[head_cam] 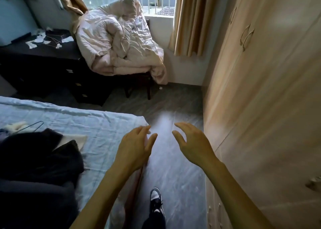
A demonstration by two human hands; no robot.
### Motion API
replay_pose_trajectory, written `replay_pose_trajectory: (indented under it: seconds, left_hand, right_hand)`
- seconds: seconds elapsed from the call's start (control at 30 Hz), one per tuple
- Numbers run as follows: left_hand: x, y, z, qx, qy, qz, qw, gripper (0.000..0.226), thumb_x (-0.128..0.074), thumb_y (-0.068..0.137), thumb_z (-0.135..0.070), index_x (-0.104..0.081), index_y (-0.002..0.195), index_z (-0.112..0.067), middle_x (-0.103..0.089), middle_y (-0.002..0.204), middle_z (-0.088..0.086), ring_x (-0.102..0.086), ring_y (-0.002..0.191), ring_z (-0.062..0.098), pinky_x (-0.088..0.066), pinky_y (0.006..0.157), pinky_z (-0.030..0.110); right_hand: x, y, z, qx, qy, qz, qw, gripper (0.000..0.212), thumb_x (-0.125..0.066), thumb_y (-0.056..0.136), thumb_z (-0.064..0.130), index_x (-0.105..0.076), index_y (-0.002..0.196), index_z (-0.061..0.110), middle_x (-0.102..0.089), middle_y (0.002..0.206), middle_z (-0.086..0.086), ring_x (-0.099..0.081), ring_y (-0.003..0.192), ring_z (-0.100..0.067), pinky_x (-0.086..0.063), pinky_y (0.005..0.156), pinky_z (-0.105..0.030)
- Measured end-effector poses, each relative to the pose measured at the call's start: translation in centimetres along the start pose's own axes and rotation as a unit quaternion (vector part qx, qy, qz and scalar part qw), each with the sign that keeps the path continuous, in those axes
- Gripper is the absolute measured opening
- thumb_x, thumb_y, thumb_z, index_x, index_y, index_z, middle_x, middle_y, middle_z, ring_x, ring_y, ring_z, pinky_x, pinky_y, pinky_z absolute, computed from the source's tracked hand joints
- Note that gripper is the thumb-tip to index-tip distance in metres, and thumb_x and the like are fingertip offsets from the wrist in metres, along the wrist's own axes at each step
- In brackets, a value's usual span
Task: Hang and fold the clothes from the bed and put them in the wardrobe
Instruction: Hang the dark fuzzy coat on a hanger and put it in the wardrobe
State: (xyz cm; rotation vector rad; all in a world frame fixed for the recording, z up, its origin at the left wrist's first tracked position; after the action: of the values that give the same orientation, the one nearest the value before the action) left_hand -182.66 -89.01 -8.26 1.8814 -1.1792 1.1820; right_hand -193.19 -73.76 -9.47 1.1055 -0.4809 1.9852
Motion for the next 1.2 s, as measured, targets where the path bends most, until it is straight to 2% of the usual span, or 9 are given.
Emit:
replay_pose_trajectory:
  seconds: [0.07,0.13,0.27,0.43,0.73,0.9,0.97,1.03,1.2]
  left_hand:
    - [-1.0,3.9,1.4,0.010,-0.010,-0.001,1.000,0.072,-0.014,0.087,-0.065,-0.052,0.131,-0.023,-0.057,0.129,-0.005,-0.051,0.119,0.014,-0.037,0.100,0.031]
    - [-1.9,7.9,2.7,0.011,-0.015,0.008,1.000,0.079,-0.005,0.086,-0.072,-0.055,0.126,-0.028,-0.056,0.130,-0.010,-0.050,0.120,0.011,-0.040,0.101,0.032]
    - [-1.6,15.3,4.0,0.035,-0.039,0.007,0.999,0.065,-0.021,0.092,-0.061,-0.048,0.136,-0.023,-0.051,0.139,-0.004,-0.045,0.127,0.016,-0.035,0.105,0.034]
    - [-0.1,23.9,4.3,0.037,-0.039,0.010,0.998,0.055,-0.033,0.095,-0.054,-0.044,0.139,-0.023,-0.048,0.141,-0.002,-0.043,0.129,0.016,-0.035,0.108,0.037]
    - [-1.9,37.2,6.1,0.101,-0.018,0.007,0.995,0.063,-0.027,0.090,-0.057,-0.043,0.139,-0.022,-0.048,0.141,0.001,-0.044,0.130,0.018,-0.035,0.108,0.038]
    - [-2.6,44.3,7.2,0.196,-0.025,-0.036,0.980,0.053,-0.036,0.096,-0.050,-0.043,0.140,-0.021,-0.048,0.142,0.000,-0.043,0.130,0.018,-0.032,0.108,0.036]
    - [-1.9,46.0,7.6,0.244,-0.038,-0.063,0.967,0.052,-0.037,0.096,-0.049,-0.043,0.140,-0.022,-0.047,0.143,-0.001,-0.043,0.131,0.018,-0.032,0.108,0.034]
    - [-1.2,47.2,8.1,0.289,-0.047,-0.078,0.953,0.053,-0.037,0.095,-0.051,-0.043,0.140,-0.023,-0.045,0.144,-0.002,-0.042,0.132,0.018,-0.031,0.108,0.032]
    - [0.5,48.8,11.0,0.382,-0.045,-0.114,0.916,0.052,-0.034,0.097,-0.052,-0.042,0.140,-0.025,-0.044,0.145,-0.004,-0.039,0.133,0.015,-0.029,0.108,0.031]
  right_hand:
    - [-0.5,3.9,-0.7,0.004,-0.012,0.012,1.000,0.046,-0.040,0.096,0.048,-0.046,0.137,0.028,-0.042,0.146,0.006,-0.039,0.134,-0.014,-0.028,0.110,-0.027]
    - [-0.8,8.1,-1.0,0.006,-0.022,0.023,0.999,0.046,-0.040,0.095,0.049,-0.046,0.137,0.029,-0.043,0.146,0.007,-0.041,0.133,-0.014,-0.030,0.110,-0.028]
    - [-0.7,16.2,-1.3,0.012,-0.032,0.037,0.999,0.047,-0.040,0.095,0.050,-0.047,0.136,0.029,-0.045,0.144,0.007,-0.043,0.132,-0.014,-0.034,0.109,-0.030]
    - [-0.1,25.1,-2.0,0.033,-0.047,0.033,0.998,0.045,-0.043,0.095,0.049,-0.048,0.135,0.028,-0.047,0.143,0.007,-0.044,0.130,-0.013,-0.032,0.105,-0.024]
    - [-2.2,41.2,-5.4,0.093,-0.006,0.059,0.994,0.043,-0.044,0.096,0.047,-0.053,0.132,0.025,-0.052,0.137,0.004,-0.049,0.125,-0.013,-0.041,0.102,-0.028]
    - [-2.8,50.7,-6.1,0.165,-0.006,0.123,0.979,0.042,-0.044,0.096,0.044,-0.053,0.132,0.024,-0.052,0.137,0.002,-0.048,0.125,-0.014,-0.042,0.104,-0.032]
    - [-2.7,54.0,-5.3,0.203,-0.018,0.152,0.967,0.042,-0.044,0.096,0.044,-0.052,0.132,0.025,-0.051,0.138,0.003,-0.047,0.125,-0.014,-0.039,0.104,-0.029]
    - [-2.7,57.2,-3.9,0.242,-0.024,0.175,0.954,0.042,-0.044,0.096,0.044,-0.052,0.133,0.025,-0.051,0.138,0.004,-0.047,0.125,-0.013,-0.037,0.103,-0.027]
    - [-5.0,62.9,1.6,0.333,-0.006,0.227,0.915,0.040,-0.045,0.097,0.041,-0.053,0.132,0.023,-0.053,0.136,0.003,-0.049,0.123,-0.015,-0.042,0.103,-0.033]
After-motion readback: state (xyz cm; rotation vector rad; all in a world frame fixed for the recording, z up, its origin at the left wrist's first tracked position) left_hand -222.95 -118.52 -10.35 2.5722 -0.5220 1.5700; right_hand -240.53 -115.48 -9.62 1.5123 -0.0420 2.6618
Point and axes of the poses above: each hand's wrist, its own y-axis towards the middle knuckle, its own x-axis out of the back of the hand, z = x × y, the point moved 4 cm from there along y, towards the middle knuckle
